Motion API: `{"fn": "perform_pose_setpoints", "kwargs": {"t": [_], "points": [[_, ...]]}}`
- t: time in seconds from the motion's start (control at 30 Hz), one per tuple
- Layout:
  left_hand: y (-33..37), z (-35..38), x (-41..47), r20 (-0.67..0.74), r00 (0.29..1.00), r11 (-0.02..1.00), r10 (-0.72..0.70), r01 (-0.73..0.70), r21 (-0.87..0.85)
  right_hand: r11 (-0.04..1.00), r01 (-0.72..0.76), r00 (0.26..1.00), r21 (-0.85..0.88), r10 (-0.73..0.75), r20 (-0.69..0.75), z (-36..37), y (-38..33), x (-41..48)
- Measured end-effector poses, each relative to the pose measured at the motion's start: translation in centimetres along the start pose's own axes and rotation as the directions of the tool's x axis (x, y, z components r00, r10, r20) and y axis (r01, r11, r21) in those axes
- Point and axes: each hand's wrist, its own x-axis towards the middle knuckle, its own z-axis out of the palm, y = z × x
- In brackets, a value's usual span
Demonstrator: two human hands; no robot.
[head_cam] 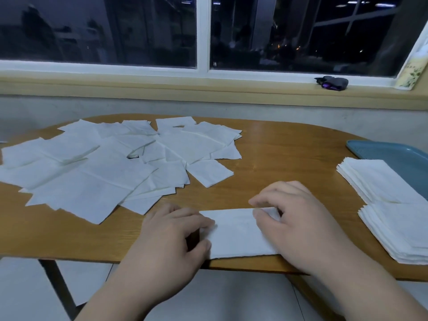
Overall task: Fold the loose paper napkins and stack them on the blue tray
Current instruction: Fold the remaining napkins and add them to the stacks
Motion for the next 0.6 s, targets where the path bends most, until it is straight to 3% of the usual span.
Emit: {"fn": "perform_pose_setpoints", "kwargs": {"t": [0.3,0.6], "points": [[-1.7,-1.8,-0.1,0.038,0.999,0.992,-0.034,0.038,-0.117,0.987,-0.056,0.951,-0.148,0.098,0.294,4.2,-3.4,10.7],[-2.1,-2.1,0.1,-0.090,0.991,0.977,-0.100,0.081,-0.195,0.927,0.043,0.969,-0.373,0.052,0.242,5.9,-3.3,11.3]]}}
